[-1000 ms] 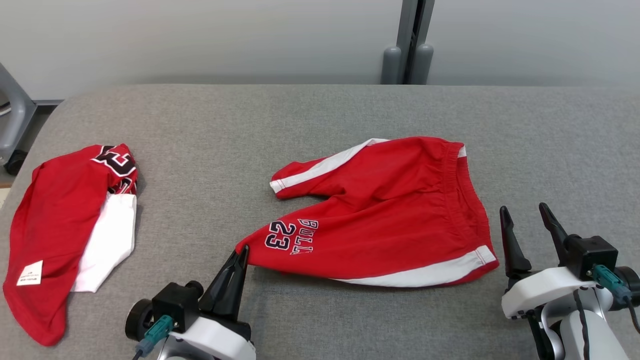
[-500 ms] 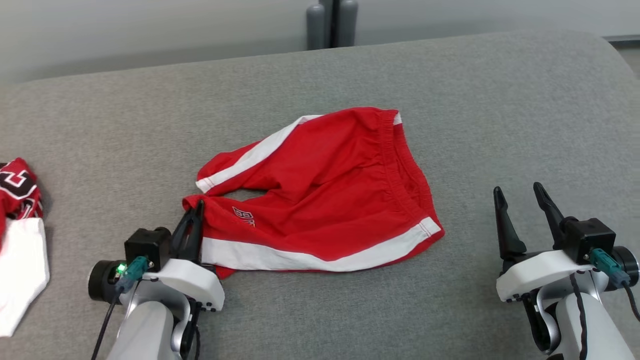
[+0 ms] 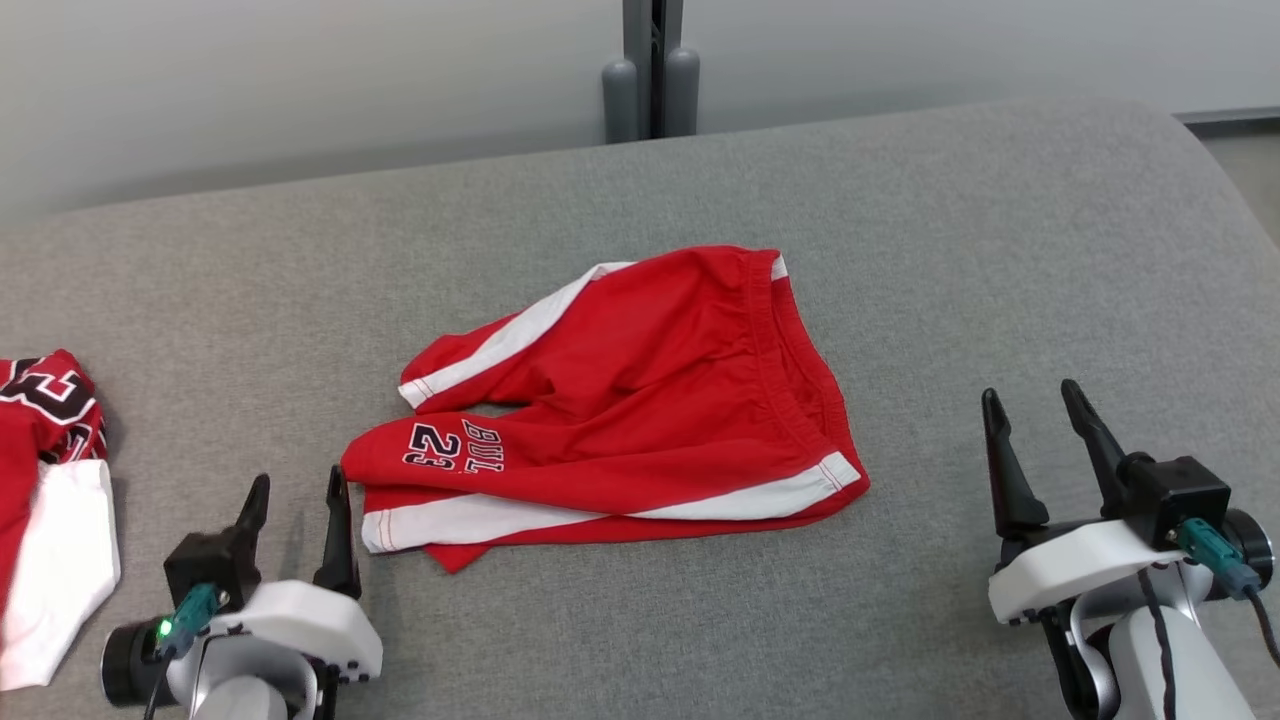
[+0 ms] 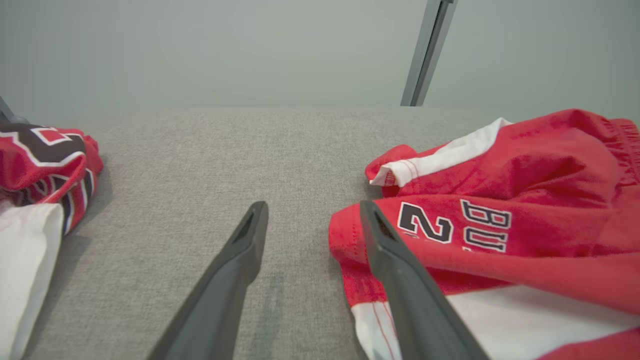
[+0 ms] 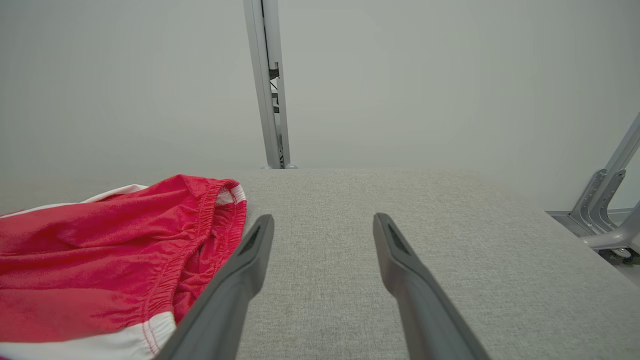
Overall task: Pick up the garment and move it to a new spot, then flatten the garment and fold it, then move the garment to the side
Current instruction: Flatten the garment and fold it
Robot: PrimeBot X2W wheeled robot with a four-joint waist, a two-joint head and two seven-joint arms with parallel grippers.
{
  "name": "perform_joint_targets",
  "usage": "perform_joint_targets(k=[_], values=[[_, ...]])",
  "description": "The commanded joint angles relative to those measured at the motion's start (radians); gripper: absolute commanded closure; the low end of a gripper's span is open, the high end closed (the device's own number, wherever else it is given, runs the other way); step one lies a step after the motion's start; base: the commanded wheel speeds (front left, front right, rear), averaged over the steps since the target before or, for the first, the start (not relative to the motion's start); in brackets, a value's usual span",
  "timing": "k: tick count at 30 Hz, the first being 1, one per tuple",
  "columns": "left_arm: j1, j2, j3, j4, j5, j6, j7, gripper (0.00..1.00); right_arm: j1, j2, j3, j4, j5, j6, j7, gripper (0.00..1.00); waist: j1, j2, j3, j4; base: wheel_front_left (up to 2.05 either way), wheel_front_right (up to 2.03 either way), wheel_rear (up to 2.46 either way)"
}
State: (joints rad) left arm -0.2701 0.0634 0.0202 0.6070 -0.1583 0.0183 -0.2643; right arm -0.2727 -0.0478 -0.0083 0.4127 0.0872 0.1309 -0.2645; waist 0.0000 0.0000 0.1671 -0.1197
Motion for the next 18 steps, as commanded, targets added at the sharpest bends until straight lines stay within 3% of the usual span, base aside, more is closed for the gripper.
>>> perform_joint_targets(k=[1,13,18], values=[[0.058,0.002,0.023,-0.038,0.005,-0.006,0.000,0.00,0.024,-0.006,0.010,-0.003,0.004,0.000,0.000,0.00,0.0000,0.0000,-0.044,0.024,0.00,0.00,0.00],[0.277,-0.009,0.034,-0.211,0.034,-0.067,0.000,0.00,0.103,-0.006,0.073,-0.009,0.000,0.000,0.000,0.00,0.0000,0.0000,-0.157,0.058,0.00,0.00,0.00],[0.331,-0.011,0.023,-0.235,0.017,-0.072,0.000,0.00,0.134,-0.006,0.094,0.003,0.011,0.000,0.000,0.00,0.0000,0.0000,-0.191,0.070,0.00,0.00,0.00]])
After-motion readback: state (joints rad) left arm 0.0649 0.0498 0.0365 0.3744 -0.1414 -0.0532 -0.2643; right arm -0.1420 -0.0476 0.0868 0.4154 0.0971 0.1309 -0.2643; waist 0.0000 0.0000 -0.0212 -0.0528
